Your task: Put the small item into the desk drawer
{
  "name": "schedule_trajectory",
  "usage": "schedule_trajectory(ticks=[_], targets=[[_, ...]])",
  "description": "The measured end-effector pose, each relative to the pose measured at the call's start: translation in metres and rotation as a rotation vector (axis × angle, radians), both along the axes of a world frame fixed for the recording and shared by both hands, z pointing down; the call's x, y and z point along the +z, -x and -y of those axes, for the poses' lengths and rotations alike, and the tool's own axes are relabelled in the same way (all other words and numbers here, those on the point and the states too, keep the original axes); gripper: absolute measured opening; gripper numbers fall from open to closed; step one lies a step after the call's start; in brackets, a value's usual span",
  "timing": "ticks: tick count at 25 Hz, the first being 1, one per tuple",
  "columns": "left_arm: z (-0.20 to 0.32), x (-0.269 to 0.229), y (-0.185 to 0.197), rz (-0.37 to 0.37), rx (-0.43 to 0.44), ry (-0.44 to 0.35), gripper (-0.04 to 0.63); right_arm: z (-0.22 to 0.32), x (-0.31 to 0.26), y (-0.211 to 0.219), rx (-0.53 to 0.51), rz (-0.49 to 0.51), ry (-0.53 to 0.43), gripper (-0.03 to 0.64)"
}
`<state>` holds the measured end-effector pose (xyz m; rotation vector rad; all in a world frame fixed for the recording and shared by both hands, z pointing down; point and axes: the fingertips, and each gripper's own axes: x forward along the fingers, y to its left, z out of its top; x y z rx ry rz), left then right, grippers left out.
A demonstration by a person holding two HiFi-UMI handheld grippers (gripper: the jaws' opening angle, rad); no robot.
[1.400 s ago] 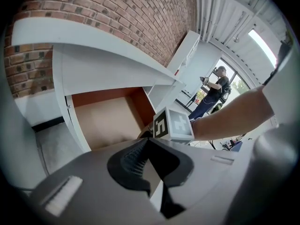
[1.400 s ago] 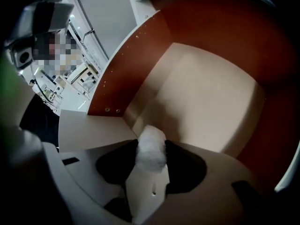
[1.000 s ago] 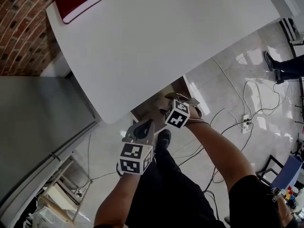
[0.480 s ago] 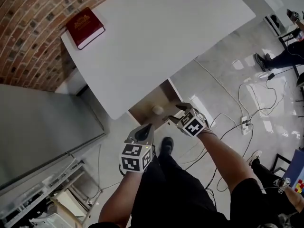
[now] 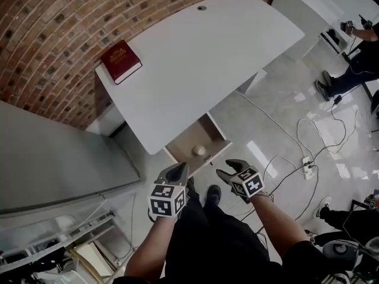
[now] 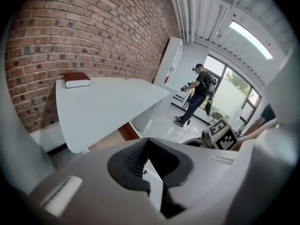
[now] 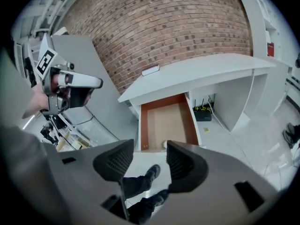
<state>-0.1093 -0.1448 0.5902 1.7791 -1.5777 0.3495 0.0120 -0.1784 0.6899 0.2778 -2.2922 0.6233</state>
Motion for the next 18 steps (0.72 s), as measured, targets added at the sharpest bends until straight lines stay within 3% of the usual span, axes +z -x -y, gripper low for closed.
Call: schedule_trajectory(ticks=[11,18], targets=[[-0.022,-0.061,0.013,0.089,-0.033,-0.032,0.012,-0.007,-0.076,-0.011,0.047,0.141,-0.022,0.194],[-0.029,-0.099,0.024,0.134,-0.061,-0.079,0.012,-0.016,-0.126,-0.014,0.049,0.236,-0.059,0.086]])
